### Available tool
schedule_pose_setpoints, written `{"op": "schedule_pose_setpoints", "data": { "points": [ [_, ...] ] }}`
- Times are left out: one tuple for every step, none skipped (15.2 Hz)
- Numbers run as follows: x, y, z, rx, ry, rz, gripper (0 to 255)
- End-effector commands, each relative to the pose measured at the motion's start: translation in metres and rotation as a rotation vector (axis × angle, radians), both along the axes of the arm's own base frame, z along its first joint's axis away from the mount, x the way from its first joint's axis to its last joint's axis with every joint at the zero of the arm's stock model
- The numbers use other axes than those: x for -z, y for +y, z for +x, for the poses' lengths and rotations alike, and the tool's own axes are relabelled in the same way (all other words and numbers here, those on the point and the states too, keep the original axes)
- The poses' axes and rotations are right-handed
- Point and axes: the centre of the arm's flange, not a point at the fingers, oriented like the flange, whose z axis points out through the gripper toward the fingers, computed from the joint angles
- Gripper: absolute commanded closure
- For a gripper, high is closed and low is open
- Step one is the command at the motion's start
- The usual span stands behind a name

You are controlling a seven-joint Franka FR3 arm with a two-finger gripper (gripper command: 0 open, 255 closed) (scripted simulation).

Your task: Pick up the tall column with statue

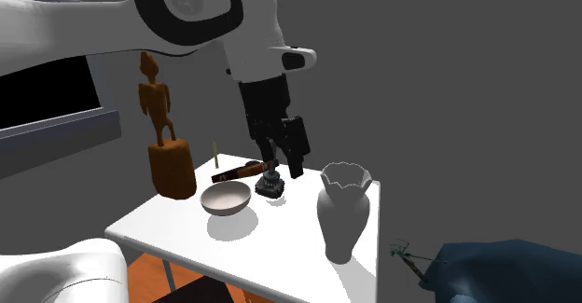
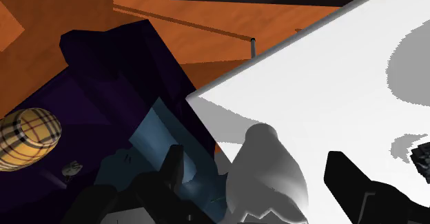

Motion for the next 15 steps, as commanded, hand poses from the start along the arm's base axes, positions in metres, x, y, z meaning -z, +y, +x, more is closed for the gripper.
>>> {"op": "schedule_pose_setpoints", "data": {
  "points": [
    [0.0,0.0,0.0,0.0,0.0,0.0,0],
    [0.002,0.01,0.008,-0.006,0.004,0.004,0],
    [0.005,0.019,0.017,-0.012,0.008,0.009,0],
    [0.007,0.029,0.025,-0.017,0.012,0.013,0],
    [0.009,0.038,0.033,-0.023,0.016,0.018,0],
    [0.012,0.048,0.041,-0.029,0.02,0.022,0],
    [0.014,0.058,0.049,-0.035,0.024,0.027,0],
    [0.016,0.068,0.057,-0.041,0.028,0.031,0],
    [0.018,0.078,0.065,-0.046,0.033,0.035,0],
    [0.021,0.088,0.073,-0.052,0.037,0.04,0],
    [0.023,0.098,0.081,-0.058,0.041,0.044,0],
    [0.025,0.108,0.089,-0.064,0.045,0.049,0],
    [0.027,0.118,0.096,-0.07,0.049,0.053,0],
    [0.03,0.128,0.104,-0.075,0.053,0.057,0],
    [0.032,0.138,0.111,-0.081,0.057,0.062,0]
  ]
}}
